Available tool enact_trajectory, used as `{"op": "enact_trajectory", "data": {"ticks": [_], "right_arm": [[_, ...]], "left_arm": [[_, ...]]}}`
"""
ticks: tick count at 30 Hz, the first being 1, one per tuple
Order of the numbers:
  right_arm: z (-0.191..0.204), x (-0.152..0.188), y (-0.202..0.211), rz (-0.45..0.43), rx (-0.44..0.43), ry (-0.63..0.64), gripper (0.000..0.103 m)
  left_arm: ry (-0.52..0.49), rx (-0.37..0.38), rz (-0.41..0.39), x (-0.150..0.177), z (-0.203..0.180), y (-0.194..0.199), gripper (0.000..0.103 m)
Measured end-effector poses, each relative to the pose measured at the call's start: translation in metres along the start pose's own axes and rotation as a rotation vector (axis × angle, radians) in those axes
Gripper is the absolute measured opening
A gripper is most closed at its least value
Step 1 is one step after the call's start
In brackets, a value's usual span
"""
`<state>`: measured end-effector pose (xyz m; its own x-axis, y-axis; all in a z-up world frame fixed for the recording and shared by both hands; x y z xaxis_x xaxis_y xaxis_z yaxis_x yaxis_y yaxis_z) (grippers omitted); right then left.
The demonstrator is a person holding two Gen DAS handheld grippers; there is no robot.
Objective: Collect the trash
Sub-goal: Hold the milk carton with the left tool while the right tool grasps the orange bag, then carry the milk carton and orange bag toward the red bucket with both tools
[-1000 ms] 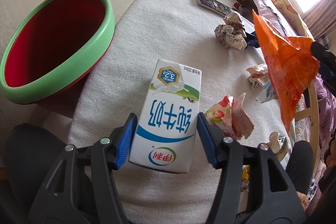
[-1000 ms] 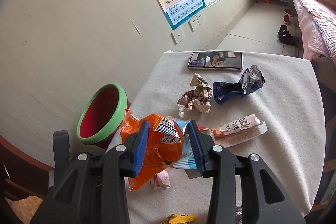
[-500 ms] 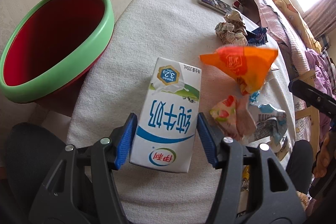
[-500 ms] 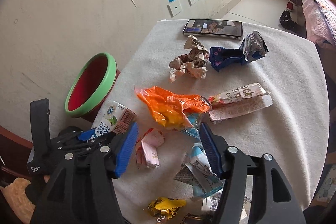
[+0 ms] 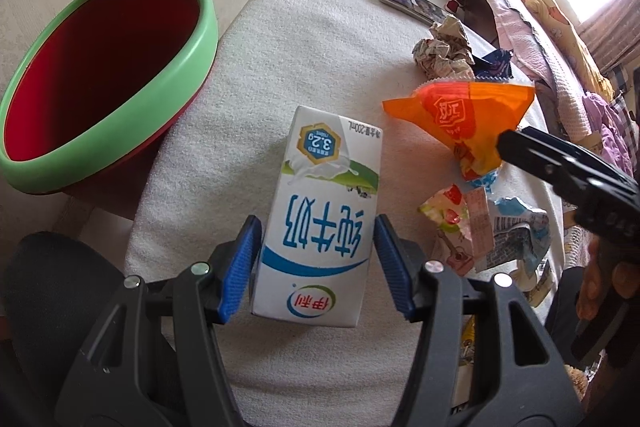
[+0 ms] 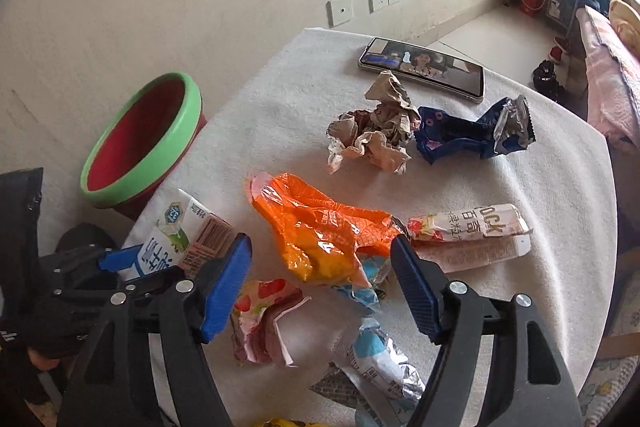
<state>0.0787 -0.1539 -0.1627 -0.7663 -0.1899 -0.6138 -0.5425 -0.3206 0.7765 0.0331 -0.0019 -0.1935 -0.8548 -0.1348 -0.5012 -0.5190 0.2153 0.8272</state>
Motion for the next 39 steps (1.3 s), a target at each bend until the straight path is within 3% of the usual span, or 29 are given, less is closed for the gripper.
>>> {"op": "enact_trajectory", "data": {"ticks": [3,5,20,27,33,36,39], "right_arm": [[0.004,0.003,-0.012,0.035,0.019,0.031,0.059],[0.005,0.004,-0.017,0.052,0.002,0.029,0.037],[0.015,-0.017,0.018,-0.04,-0.118,-0.081,0.034],[0.039,-0.026,0.024,-0.054,-0.168,-0.062,0.034],[0.059,-0.037,0.019,-0.051,-0.215,-0.066,0.034],[0.075,-0.048,0.011,-0.052,-0.25,-0.059,0.034],[0.096,-0.062,0.004,-0.061,-0.289,-0.048,0.034]], "left_arm": [[0.004,0.002,0.0,0.0,0.0,0.0,0.055],[0.005,0.003,0.0,0.0,0.001,0.0,0.055],[0.019,0.007,-0.031,-0.004,0.002,0.006,0.054],[0.051,0.028,-0.066,-0.014,0.008,0.02,0.053],[0.066,-0.072,-0.172,-0.043,0.047,0.047,0.05],[0.132,-0.042,-0.195,-0.055,0.07,0.054,0.051],[0.155,-0.102,-0.221,-0.066,0.087,0.062,0.049]]}}
Point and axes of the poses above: each gripper's, at about its wrist camera, not at the fingertips, and y roughly against the way its jaws point, z to its left, x to its underside, the point moved 4 cm from there along -y, roughly the way its jaws point, and after that the axes turned 10 degrees about -z, right-handed, at the moved point
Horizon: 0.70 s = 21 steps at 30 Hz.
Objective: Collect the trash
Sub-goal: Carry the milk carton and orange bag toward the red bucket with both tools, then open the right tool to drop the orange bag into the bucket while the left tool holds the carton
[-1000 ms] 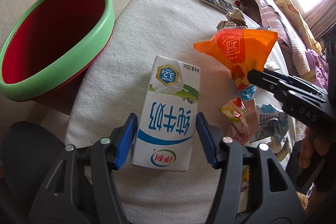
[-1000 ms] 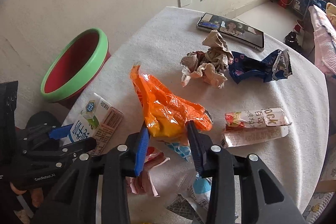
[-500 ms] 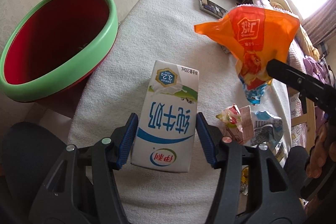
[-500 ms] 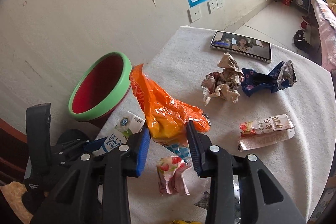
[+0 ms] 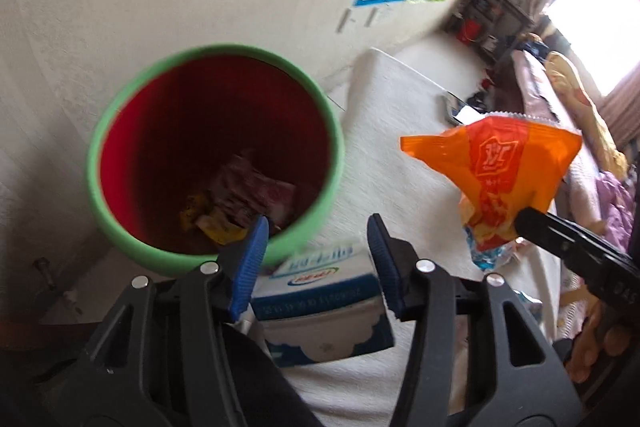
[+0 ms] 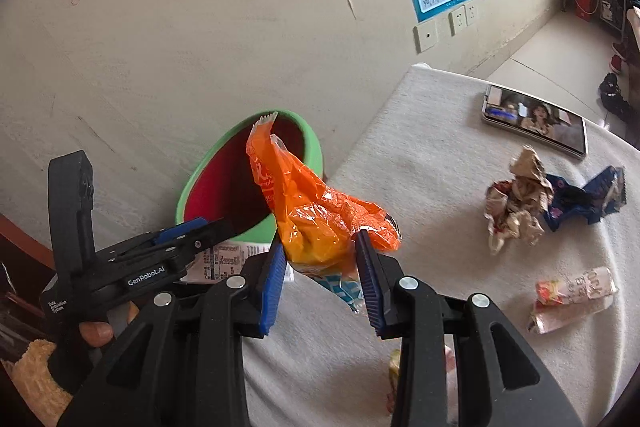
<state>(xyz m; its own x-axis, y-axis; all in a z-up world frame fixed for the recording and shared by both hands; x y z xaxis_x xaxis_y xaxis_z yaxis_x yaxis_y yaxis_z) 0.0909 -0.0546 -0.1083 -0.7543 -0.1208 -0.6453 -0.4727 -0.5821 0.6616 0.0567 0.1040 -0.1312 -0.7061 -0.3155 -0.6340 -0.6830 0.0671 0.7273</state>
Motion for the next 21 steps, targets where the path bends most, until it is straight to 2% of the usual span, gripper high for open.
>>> {"op": "enact_trajectory", "data": {"ticks": [3,11,12,13,17,18,19,20,21], "right_arm": [[0.019,-0.013,-0.01,-0.012,-0.039,0.018,0.034],[0.064,-0.03,-0.04,-0.001,-0.105,0.068,0.034],[0.067,-0.031,-0.043,0.003,-0.111,0.065,0.034],[0.07,-0.032,-0.047,0.007,-0.117,0.06,0.034],[0.076,-0.032,-0.059,0.028,-0.145,0.027,0.037],[0.077,-0.031,-0.062,0.035,-0.154,0.021,0.037],[0.078,-0.03,-0.065,0.04,-0.152,0.023,0.044],[0.078,-0.03,-0.066,0.041,-0.14,0.026,0.061],[0.079,-0.029,-0.067,0.034,-0.133,0.025,0.066]], "left_arm": [[0.063,0.008,-0.039,-0.014,0.015,0.01,0.049],[0.158,-0.033,-0.129,-0.044,0.05,0.027,0.048],[0.169,-0.035,-0.145,-0.049,0.054,0.03,0.029],[0.177,-0.036,-0.148,-0.053,0.057,0.03,0.005],[0.208,-0.056,-0.175,-0.069,0.065,0.025,0.005],[0.209,-0.062,-0.184,-0.071,0.068,0.024,0.009],[0.206,-0.064,-0.184,-0.072,0.07,0.021,0.024],[0.202,-0.065,-0.167,-0.072,0.072,0.016,0.037],[0.199,-0.071,-0.158,-0.073,0.073,0.012,0.057]]}}
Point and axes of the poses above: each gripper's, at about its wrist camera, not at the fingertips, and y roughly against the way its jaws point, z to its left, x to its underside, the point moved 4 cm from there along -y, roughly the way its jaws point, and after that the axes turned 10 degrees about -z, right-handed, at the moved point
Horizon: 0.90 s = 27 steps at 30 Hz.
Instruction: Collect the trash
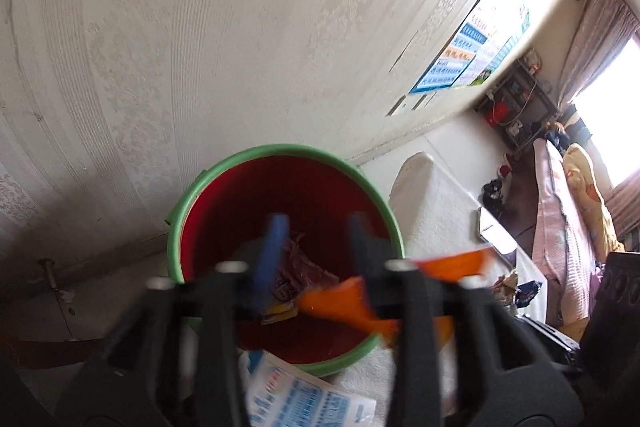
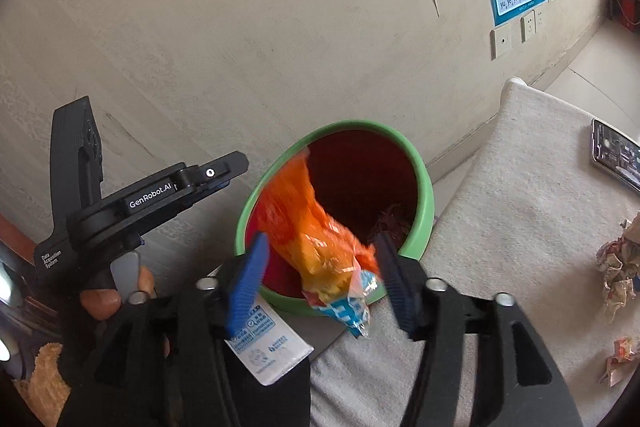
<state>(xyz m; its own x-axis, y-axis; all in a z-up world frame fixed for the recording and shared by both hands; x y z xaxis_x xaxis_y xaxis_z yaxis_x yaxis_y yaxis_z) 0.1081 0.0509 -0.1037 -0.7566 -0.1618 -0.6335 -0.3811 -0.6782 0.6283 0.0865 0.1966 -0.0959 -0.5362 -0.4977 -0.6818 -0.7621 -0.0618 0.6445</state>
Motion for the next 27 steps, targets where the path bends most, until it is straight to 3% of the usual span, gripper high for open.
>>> {"op": "enact_trajectory", "data": {"ticks": [9,14,18,27], "right_arm": [[-0.003,0.024,0.016,0.035,0.012,0.063,0.067],[0.016,0.061,0.018,0.123,-0.076,0.226,0.068],[0.046,0.088,0.011,0.135,-0.074,0.393,0.07],[0.092,0.13,-0.013,0.102,-0.037,0.553,0.07]], "left_arm": [[-0.031,-0.028,0.001,0.01,0.006,0.001,0.063],[-0.013,-0.034,0.012,0.019,0.014,0.007,0.063],[0.028,-0.063,0.016,0.029,0.026,0.011,0.065],[0.107,-0.147,0.004,0.047,0.067,0.033,0.065]]}}
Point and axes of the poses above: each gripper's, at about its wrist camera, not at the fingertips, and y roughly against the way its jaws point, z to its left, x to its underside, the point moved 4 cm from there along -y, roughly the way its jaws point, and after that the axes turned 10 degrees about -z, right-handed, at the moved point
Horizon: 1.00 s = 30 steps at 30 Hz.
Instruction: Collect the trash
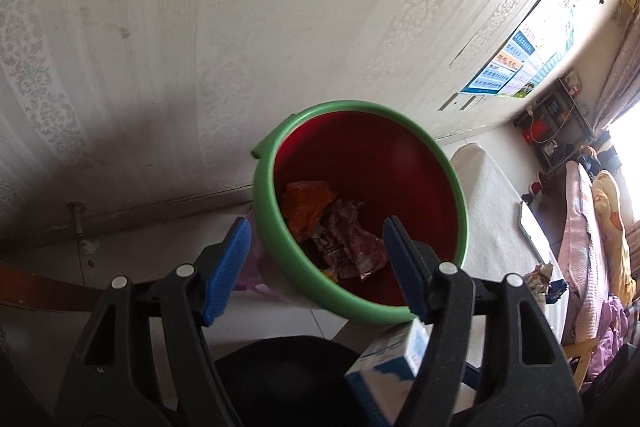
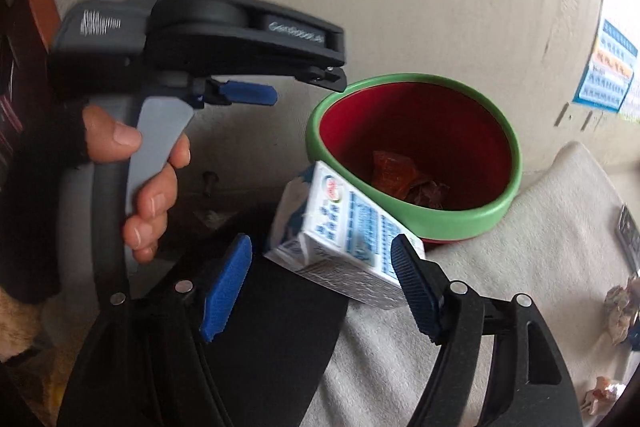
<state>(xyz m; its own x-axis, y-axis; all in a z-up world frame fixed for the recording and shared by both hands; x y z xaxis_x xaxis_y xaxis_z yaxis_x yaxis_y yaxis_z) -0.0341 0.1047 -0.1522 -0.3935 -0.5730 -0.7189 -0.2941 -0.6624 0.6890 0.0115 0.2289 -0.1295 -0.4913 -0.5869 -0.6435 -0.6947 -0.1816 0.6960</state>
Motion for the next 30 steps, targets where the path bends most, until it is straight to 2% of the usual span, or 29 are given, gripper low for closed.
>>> {"op": "enact_trajectory", "data": {"ticks": [2,4,6,9,11,14,17,22,25,30], "right_arm": [[0.011,0.004,-0.007,0.004,0.041,0.071,0.071],[0.015,0.003,-0.008,-0.033,0.094,0.119,0.07],[0.015,0.001,-0.01,-0.027,0.124,0.135,0.054],[0.01,-0.002,-0.007,-0.014,0.108,0.113,0.051],[0.0,-0.009,0.007,-0.042,0.066,0.069,0.042],[-0.018,-0.036,0.032,-0.132,0.034,-0.028,0.042],[-0.044,-0.066,0.046,-0.207,0.04,-0.115,0.042],[-0.078,-0.1,0.052,-0.281,0.036,-0.218,0.044],[-0.089,-0.101,0.055,-0.294,0.059,-0.253,0.058],[-0.112,-0.08,0.082,-0.291,0.081,-0.324,0.059]], "left_arm": [[0.01,-0.005,0.007,0.003,0.006,0.001,0.066],[0.022,-0.008,0.012,0.006,0.01,0.002,0.066],[0.029,-0.008,0.017,0.009,0.012,0.002,0.066],[0.029,-0.006,0.023,0.011,0.015,0.002,0.066],[0.034,-0.008,0.02,0.011,0.018,0.001,0.066],[0.05,-0.015,0.012,0.01,0.023,0.002,0.066],[0.062,-0.021,0.014,0.012,0.028,0.002,0.066],[0.054,-0.016,0.028,0.017,0.026,0.002,0.066],[0.048,-0.007,0.045,0.021,0.023,0.002,0.066],[0.018,0.014,0.073,0.029,0.01,0.001,0.066]]}}
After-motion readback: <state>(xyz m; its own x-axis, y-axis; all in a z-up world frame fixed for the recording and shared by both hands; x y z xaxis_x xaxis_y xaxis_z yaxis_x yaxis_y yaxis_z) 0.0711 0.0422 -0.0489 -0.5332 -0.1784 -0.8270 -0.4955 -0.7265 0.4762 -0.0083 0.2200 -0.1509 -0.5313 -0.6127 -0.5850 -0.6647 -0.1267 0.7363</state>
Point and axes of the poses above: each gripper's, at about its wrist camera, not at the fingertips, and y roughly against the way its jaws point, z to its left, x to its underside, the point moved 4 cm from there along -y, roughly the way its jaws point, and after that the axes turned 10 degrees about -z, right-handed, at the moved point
